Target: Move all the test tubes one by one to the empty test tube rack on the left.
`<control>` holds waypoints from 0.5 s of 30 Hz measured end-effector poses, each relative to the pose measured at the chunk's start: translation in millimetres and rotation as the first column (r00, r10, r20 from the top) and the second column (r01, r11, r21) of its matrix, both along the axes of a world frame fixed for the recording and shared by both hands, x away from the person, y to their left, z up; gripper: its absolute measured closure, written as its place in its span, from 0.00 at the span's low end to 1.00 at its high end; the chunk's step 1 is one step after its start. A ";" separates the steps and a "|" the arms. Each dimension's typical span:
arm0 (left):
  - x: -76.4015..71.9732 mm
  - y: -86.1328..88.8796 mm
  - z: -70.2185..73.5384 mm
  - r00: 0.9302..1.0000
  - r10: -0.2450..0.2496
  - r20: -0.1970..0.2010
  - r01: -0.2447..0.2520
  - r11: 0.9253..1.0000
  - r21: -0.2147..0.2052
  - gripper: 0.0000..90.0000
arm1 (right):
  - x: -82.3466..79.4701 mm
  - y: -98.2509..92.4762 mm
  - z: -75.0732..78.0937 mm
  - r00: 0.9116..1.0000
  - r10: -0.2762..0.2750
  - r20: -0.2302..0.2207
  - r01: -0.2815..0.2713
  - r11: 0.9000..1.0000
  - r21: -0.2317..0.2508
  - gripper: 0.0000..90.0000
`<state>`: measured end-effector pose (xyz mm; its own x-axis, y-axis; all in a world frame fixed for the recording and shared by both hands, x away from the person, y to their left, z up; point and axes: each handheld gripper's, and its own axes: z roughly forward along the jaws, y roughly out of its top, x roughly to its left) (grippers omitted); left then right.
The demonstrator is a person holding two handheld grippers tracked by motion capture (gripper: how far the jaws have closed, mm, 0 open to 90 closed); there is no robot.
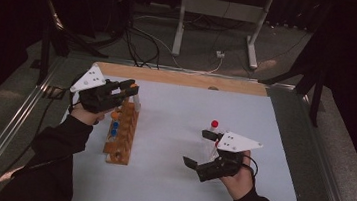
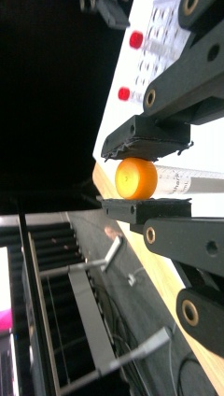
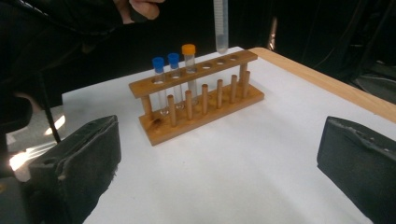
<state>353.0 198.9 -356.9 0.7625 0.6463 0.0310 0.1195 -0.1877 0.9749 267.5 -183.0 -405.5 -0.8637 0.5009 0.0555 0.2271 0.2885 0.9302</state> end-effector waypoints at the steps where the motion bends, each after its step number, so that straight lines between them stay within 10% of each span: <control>1: 0.5 2.9 -0.2 1.000 0.015 0.006 -0.015 1.000 0.007 0.79 | 0.1 0.0 0.0 1.000 0.004 -0.004 -0.004 1.000 0.002 0.00; 15: 10.3 30.9 -23.5 0.993 0.105 -0.047 -0.104 0.994 0.021 0.79 | -0.5 1.0 0.2 1.000 0.005 -0.001 -0.005 1.000 -0.013 0.00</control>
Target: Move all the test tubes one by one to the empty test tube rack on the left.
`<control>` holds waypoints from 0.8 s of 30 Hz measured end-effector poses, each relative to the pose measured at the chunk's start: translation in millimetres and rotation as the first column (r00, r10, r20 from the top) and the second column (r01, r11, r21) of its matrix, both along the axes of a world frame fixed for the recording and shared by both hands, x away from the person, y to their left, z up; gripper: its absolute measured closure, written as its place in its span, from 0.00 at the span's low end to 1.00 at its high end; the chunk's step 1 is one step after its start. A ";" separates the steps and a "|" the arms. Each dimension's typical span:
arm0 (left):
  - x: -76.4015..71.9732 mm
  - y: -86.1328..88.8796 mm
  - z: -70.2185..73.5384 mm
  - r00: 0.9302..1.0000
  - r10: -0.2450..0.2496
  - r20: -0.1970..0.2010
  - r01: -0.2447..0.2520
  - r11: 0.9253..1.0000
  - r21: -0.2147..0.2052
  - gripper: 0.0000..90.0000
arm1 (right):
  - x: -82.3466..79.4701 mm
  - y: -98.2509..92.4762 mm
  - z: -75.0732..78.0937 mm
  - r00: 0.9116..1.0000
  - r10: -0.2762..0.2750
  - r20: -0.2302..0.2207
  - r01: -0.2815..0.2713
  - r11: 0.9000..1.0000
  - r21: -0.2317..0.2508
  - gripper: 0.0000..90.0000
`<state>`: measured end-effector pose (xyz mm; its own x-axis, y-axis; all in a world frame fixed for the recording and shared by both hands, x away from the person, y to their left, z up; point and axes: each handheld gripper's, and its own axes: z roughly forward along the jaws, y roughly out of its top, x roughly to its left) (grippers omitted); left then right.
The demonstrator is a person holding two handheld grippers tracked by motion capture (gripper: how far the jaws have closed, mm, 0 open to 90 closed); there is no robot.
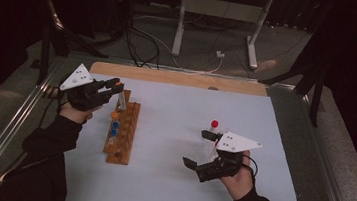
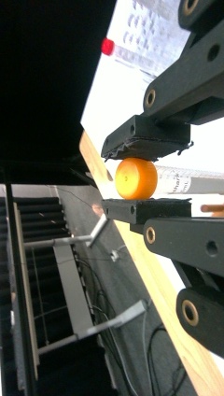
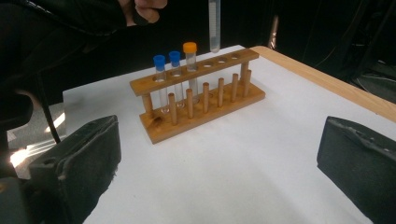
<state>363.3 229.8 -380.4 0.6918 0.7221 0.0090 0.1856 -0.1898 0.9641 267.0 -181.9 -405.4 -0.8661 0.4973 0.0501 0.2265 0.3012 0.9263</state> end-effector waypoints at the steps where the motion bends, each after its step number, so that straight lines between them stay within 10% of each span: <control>1: 0.5 1.0 -2.4 1.000 0.003 -0.006 -0.003 1.000 -0.001 0.79 | -0.1 0.0 0.0 1.000 0.000 0.001 0.000 1.000 -0.002 0.00; 24: 1.0 11.0 -56.6 0.993 0.027 -0.116 -0.026 1.000 0.008 0.79 | -0.5 0.0 0.8 1.000 -0.001 -0.004 0.001 1.000 -0.006 0.00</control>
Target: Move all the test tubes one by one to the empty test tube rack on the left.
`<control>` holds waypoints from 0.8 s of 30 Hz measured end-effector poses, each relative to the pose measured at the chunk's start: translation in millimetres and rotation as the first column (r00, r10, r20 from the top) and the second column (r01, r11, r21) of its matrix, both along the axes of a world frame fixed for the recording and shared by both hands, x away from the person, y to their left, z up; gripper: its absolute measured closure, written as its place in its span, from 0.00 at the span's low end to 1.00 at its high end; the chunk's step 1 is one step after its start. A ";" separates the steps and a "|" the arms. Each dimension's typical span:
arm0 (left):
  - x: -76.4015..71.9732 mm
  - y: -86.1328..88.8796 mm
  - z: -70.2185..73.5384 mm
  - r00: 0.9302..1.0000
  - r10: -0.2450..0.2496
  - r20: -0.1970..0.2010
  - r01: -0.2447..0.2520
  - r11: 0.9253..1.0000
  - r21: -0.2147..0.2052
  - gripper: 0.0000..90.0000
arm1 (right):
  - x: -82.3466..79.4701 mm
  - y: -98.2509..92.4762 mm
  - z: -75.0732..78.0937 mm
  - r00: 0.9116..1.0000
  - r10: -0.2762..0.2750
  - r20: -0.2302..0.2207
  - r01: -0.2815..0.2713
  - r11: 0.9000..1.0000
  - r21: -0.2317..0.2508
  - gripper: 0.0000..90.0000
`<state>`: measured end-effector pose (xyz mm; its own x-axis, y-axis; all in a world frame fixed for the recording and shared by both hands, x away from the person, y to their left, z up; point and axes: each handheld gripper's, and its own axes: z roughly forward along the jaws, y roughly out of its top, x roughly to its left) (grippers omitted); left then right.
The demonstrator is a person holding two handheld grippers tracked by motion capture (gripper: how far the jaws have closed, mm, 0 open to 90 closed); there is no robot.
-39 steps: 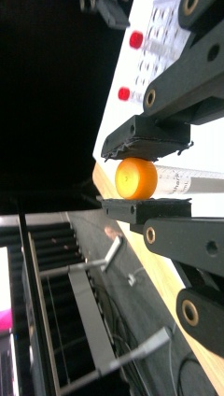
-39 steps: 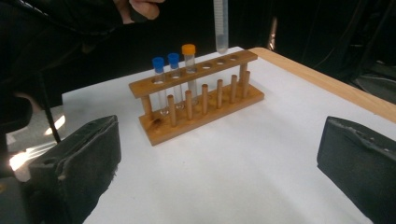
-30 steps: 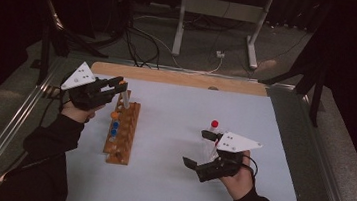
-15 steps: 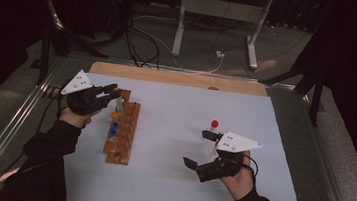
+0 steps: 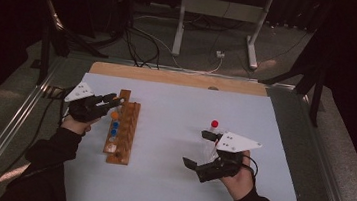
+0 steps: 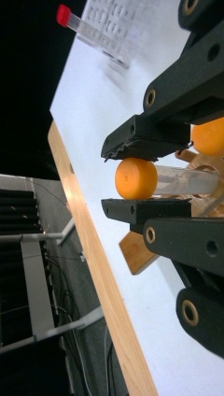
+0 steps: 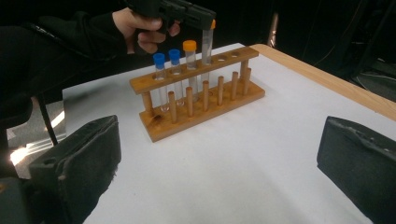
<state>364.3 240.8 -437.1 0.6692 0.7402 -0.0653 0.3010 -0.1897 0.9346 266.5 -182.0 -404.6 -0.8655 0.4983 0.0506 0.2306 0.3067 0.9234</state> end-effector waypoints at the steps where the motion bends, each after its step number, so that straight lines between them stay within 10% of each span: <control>1: 0.1 0.0 -1.6 1.000 0.000 -0.002 0.000 1.000 0.001 0.79 | 0.0 -0.1 0.1 1.000 0.000 0.001 0.000 1.000 0.000 0.00; 13: 0.5 0.7 -11.5 1.000 0.009 -0.013 -0.009 1.000 -0.007 0.78 | -1.5 -2.4 4.2 0.998 0.020 0.053 -0.021 0.999 0.033 0.00; 24: -9.5 16.2 14.6 0.999 0.005 0.041 -0.001 0.995 -0.103 0.31 | -12.5 -20.5 26.5 0.976 0.007 0.218 -0.027 0.995 0.091 0.00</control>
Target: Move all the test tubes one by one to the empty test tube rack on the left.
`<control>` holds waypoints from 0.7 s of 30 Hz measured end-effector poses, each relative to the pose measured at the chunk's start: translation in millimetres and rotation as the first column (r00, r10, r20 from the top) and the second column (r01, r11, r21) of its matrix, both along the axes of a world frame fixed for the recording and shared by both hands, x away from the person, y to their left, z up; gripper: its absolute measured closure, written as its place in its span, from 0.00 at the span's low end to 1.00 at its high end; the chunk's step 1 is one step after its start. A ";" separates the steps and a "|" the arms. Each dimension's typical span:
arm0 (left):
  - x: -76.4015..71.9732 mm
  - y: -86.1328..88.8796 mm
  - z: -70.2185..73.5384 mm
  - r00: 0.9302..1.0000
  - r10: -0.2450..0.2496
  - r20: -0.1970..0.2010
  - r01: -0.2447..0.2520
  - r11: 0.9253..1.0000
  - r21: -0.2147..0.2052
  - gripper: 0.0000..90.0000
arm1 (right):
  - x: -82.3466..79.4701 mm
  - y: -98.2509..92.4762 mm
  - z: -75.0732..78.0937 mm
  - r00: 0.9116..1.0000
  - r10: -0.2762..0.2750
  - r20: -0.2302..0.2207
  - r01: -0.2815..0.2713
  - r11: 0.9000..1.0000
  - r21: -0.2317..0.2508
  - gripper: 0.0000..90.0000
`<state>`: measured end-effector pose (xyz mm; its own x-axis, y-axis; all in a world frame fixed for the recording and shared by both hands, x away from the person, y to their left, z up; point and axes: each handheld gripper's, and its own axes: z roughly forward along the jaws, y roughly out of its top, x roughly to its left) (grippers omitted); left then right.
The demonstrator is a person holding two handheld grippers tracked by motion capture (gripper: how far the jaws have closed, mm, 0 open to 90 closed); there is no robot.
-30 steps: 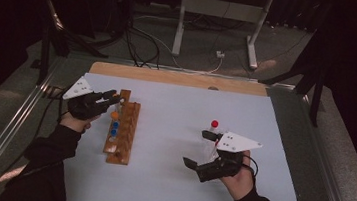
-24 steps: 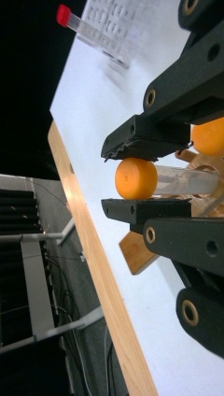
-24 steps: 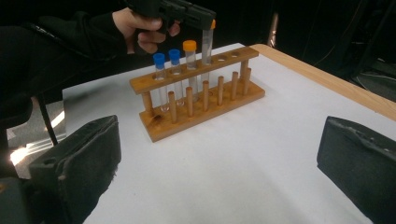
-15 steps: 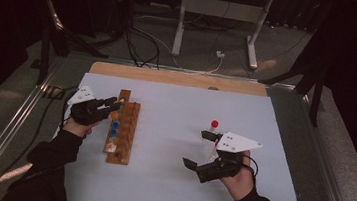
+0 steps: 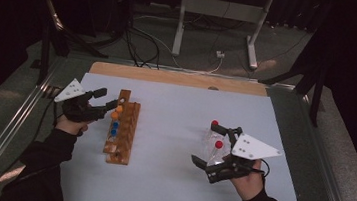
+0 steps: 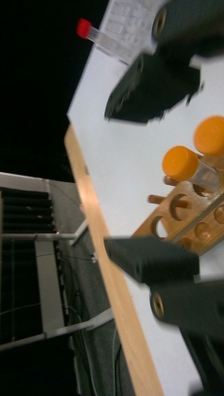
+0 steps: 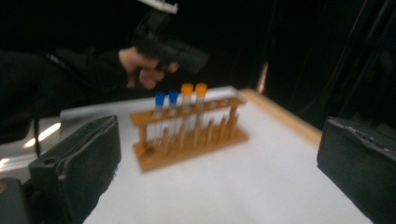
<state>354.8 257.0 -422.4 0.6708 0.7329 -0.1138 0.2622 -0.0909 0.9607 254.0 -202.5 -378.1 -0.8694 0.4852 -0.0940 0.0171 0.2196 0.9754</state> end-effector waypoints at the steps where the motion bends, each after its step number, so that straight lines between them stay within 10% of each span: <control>1: -2.6 1.3 3.3 1.000 -0.008 0.010 0.008 1.000 -0.001 0.28 | -0.8 -4.1 2.8 1.000 -0.016 0.014 0.016 1.000 -0.006 0.00; 10: -34.1 3.9 20.0 0.995 -0.059 0.075 0.060 0.998 -0.011 0.03 | 0.0 -48.9 -2.5 0.982 -0.143 -0.120 0.140 0.990 -0.034 0.08; 17: -49.4 6.0 20.2 0.992 -0.083 0.094 0.085 0.996 -0.018 0.02 | 3.6 -66.3 -44.2 0.940 -0.279 -0.199 0.259 0.958 -0.120 0.18; 21: -52.3 8.6 17.2 0.992 -0.080 0.096 0.083 0.996 -0.025 0.02 | 13.4 -69.0 -66.5 0.924 -0.279 -0.260 0.246 0.957 -0.152 0.34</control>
<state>302.6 265.6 -405.3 0.7370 0.6725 -0.0674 0.1629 -0.0800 0.9834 267.4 -271.4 -444.6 -0.7118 0.6996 0.0626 0.3541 0.2805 0.8921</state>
